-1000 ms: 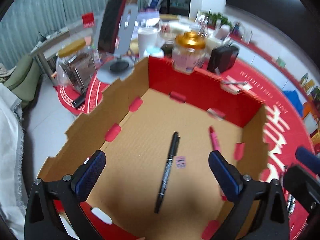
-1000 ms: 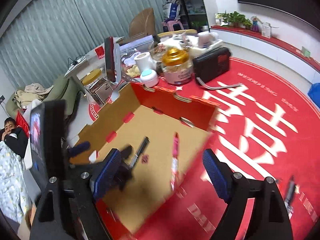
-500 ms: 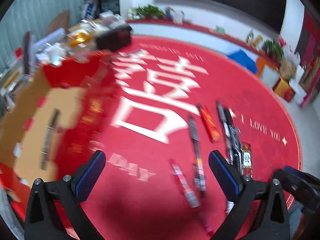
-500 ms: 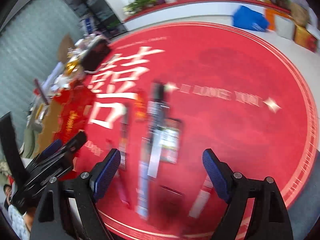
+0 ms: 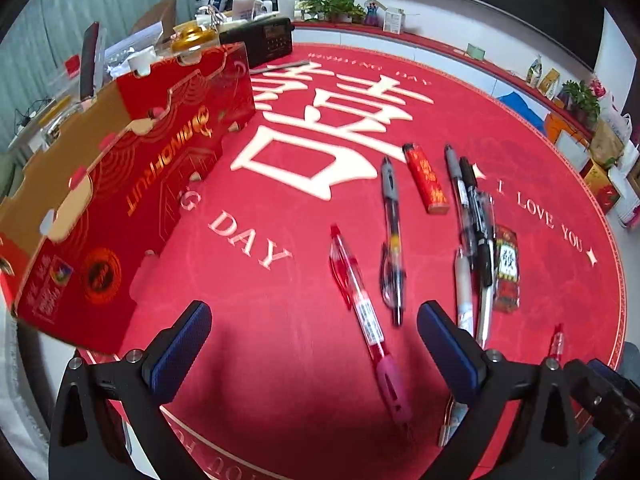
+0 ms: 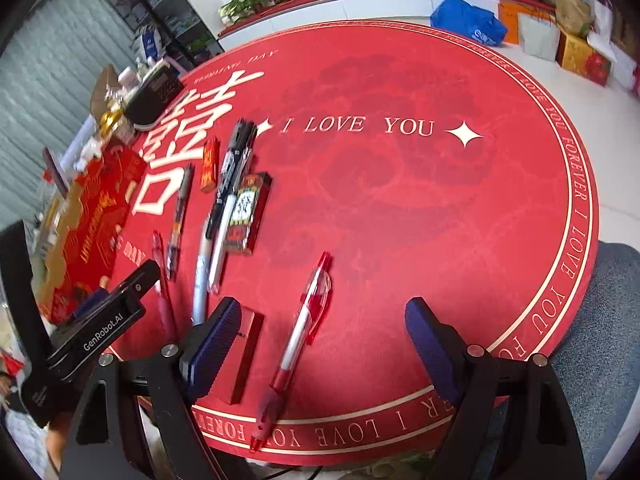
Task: Organize rigid objects
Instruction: 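Grasp the red gel pen with the left tool while the right tool grips the clear red pen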
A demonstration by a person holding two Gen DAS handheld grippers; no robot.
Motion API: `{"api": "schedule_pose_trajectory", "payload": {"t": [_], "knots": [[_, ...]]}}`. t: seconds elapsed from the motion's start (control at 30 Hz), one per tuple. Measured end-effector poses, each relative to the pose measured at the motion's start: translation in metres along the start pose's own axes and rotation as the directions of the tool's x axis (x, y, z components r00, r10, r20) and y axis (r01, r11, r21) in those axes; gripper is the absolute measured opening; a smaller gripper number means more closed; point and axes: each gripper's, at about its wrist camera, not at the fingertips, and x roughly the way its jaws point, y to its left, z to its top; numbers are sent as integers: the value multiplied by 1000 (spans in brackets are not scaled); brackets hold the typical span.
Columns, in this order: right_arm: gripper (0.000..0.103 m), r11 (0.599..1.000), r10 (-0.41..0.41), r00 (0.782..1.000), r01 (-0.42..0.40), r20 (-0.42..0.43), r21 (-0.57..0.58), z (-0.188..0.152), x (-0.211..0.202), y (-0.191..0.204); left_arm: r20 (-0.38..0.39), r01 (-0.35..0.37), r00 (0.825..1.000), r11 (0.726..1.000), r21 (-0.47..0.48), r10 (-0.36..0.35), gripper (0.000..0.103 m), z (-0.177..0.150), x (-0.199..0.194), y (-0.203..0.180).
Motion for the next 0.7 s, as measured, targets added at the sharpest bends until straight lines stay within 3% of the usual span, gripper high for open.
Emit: {"api": "schedule_pose_trajectory", "payload": {"t": [0.27,0.37,0.47,0.53,0.6,0.63,0.7], "knots": [[85,991,-115,993,114,-15,-73,-16,3,10,-13,-12,1000,1000,-12,12,103,-12,12,-1],[73,981,-148,989,146,0,-127,-22,4,23,-18,-4,1000,1000,-31,4,103,-13,13,3],[59,947,-210,977,211,30,-243,-31,7,39,-20,-6,1000,999,-44,5,103,-13,13,2],[51,942,-199,980,200,31,-268,-31,7,40,-15,-4,1000,999,-48,4,103,-13,13,0],[30,931,-219,975,222,43,-288,-28,7,38,-13,-5,1000,998,-62,5,103,-13,14,-2],[26,918,-254,965,260,60,-298,-25,7,36,-9,-6,1000,998,-62,5,103,-13,14,-4],[24,920,-249,967,255,58,-299,-21,7,29,5,-5,1000,998,-62,5,103,-12,15,-8]]}}
